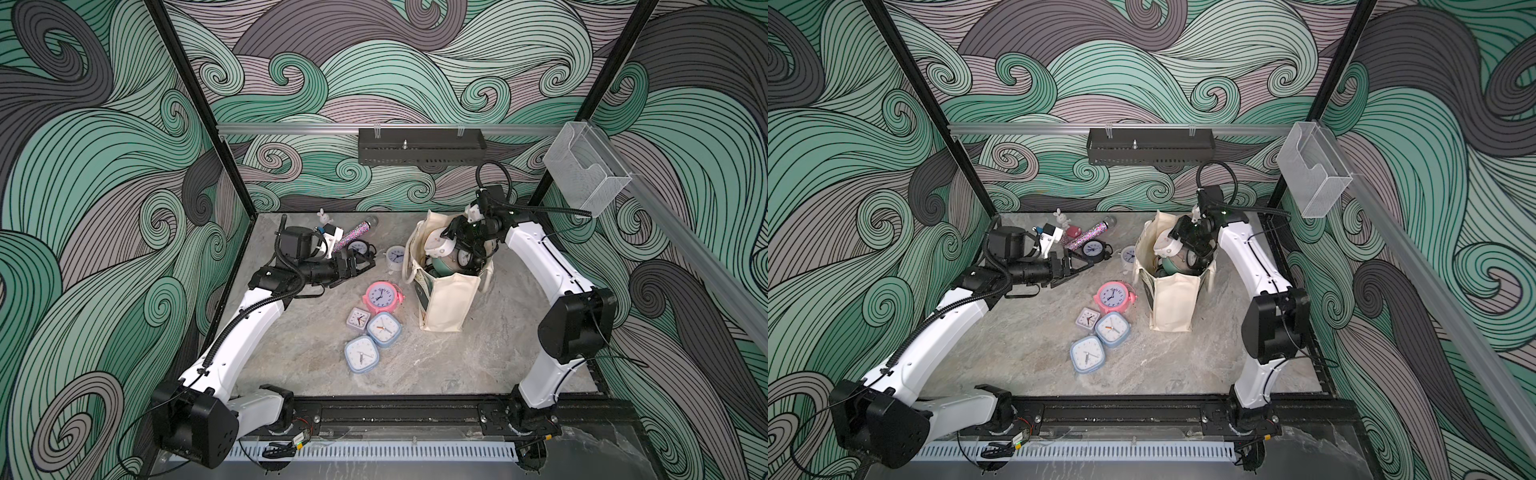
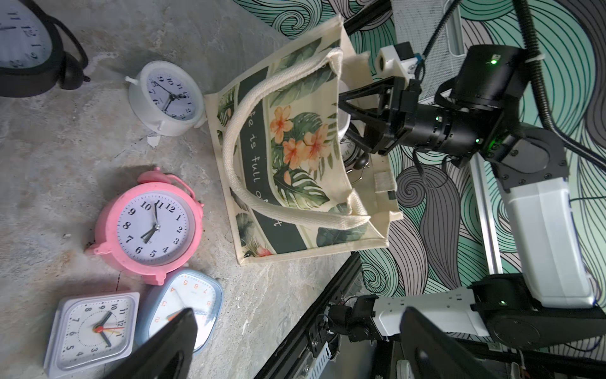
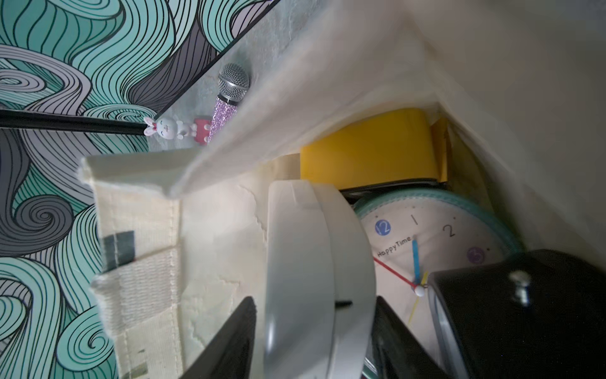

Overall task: Put the alarm clock into the canvas bag
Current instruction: Place the alarm at the canvas bag.

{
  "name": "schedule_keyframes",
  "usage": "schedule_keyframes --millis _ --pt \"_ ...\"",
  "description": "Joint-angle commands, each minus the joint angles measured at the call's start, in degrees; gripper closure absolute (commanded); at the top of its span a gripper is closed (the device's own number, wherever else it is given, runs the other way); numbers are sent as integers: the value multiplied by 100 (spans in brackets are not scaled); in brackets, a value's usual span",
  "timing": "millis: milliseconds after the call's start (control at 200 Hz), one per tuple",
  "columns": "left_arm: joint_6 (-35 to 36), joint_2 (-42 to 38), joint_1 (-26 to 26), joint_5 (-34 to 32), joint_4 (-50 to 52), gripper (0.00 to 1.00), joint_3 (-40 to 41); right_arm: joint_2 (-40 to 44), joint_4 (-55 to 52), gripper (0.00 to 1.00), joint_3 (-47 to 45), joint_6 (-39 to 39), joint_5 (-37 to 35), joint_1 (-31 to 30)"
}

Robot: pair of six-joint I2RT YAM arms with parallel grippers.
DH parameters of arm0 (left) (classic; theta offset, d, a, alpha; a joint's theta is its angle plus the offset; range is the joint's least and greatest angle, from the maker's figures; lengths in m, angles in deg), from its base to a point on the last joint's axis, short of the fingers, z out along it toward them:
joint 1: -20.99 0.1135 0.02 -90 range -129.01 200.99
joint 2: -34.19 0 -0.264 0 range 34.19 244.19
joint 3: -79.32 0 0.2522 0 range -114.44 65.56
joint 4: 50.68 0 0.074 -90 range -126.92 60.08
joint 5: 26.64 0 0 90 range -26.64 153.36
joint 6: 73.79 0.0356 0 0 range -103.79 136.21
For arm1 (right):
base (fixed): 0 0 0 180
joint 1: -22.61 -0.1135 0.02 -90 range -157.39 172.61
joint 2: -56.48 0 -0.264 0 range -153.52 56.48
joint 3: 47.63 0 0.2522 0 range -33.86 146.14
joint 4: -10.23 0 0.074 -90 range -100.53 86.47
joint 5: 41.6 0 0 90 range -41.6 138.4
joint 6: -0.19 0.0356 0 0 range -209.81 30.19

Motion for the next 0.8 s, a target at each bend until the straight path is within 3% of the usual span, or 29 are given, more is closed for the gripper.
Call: schedule_keyframes --millis 0,230,415,550,695,791 --pt "154 76 10 -343 467 1 -103 282 -129 31 215 -191 -406 10" --pt "319 117 70 -496 902 1 -107 520 -462 12 402 -767 -697 -173" --pt "682 214 76 -721 1493 2 -159 871 -651 11 154 -1121 -894 -467" --pt "760 254 85 -561 1694 1 -137 1047 -548 18 -242 -1141 -537 -536" --pt "826 252 84 -615 1966 1 -137 854 -497 35 -437 -1130 -346 -537" --pt "886 251 83 -736 2153 1 -89 673 -446 41 -442 -1090 -315 -533"
